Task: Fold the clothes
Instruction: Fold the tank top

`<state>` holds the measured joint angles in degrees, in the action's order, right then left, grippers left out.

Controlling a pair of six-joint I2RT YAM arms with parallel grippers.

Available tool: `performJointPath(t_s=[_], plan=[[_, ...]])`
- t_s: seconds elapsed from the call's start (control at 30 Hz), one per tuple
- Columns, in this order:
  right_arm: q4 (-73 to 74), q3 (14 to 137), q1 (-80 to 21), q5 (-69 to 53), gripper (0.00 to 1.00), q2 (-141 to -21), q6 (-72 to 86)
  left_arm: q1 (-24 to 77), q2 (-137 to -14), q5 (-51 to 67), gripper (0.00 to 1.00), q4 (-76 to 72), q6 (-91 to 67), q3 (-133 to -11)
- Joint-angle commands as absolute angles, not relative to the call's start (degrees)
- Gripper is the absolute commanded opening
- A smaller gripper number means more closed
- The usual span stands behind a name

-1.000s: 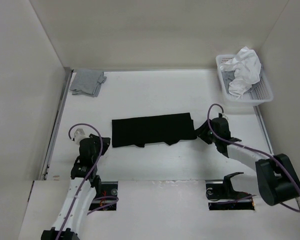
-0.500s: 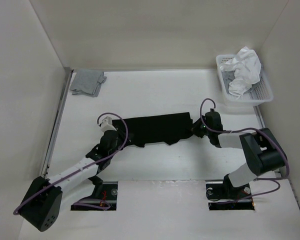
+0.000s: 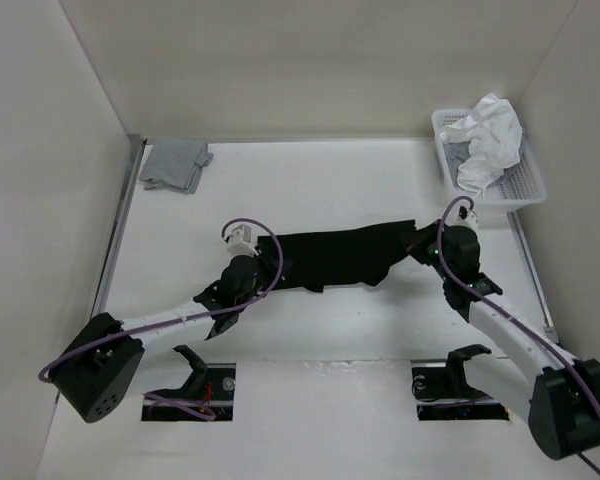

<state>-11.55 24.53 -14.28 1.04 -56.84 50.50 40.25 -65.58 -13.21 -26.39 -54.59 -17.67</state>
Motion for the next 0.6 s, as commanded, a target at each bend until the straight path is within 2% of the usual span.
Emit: performJointPath(t_s=[0.0, 0.2, 0.37, 0.57], plan=[[-0.4, 31.3, -15.8, 7.3, 0.00, -52.3, 43.2, 41.3, -66.2, -13.5, 0.24, -32.6, -54.2, -20.8], [7.6, 43.7, -28.6, 13.5, 0.01, -58.9, 35.7, 39.8, -62.2, -13.4, 0.28, -31.8, -54.2, -19.8], [8.4, 52.7, -40.2, 17.8, 0.01, -72.3, 34.2, 36.6, -57.0, -13.2, 0.29, -28.7, -54.2, -17.6], [9.8, 65.5, -48.3, 17.8, 0.02, -90.5, 34.4, 31.5, -50.4, -11.5, 0.33, -24.4, -54.1, -15.4]])
